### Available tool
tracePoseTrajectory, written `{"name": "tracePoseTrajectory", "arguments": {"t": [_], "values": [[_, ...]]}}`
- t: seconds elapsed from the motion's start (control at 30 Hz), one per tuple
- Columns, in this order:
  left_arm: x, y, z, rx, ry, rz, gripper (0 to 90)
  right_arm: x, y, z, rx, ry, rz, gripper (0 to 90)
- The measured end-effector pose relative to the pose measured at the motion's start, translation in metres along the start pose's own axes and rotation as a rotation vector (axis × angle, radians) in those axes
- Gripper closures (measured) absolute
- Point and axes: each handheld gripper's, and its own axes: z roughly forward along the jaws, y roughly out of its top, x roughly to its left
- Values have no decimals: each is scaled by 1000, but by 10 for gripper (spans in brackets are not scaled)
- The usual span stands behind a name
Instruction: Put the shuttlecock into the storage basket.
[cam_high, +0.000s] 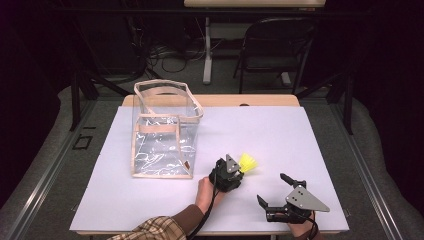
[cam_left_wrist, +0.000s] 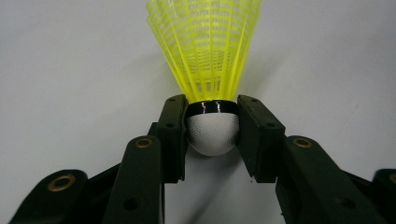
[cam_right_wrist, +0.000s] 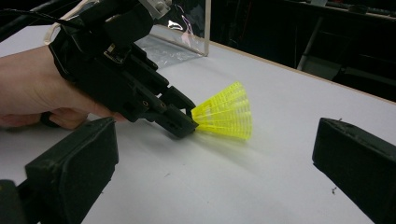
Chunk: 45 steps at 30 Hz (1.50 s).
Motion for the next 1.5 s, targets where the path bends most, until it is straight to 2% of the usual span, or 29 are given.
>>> {"name": "tracePoseTrajectory", "arguments": {"t": [0.47, 1.1, 1.5], "values": [[7, -1, -8, -24, -14, -43, 647, 0, 0, 0, 0, -2, 0, 0], [15, -9, -24, -59, -10, -15, 647, 0, 0, 0, 7, -1, 2, 0], [23, -14, -40, -62, -24, 0, 647, 0, 0, 0, 8, -3, 8, 0]]}}
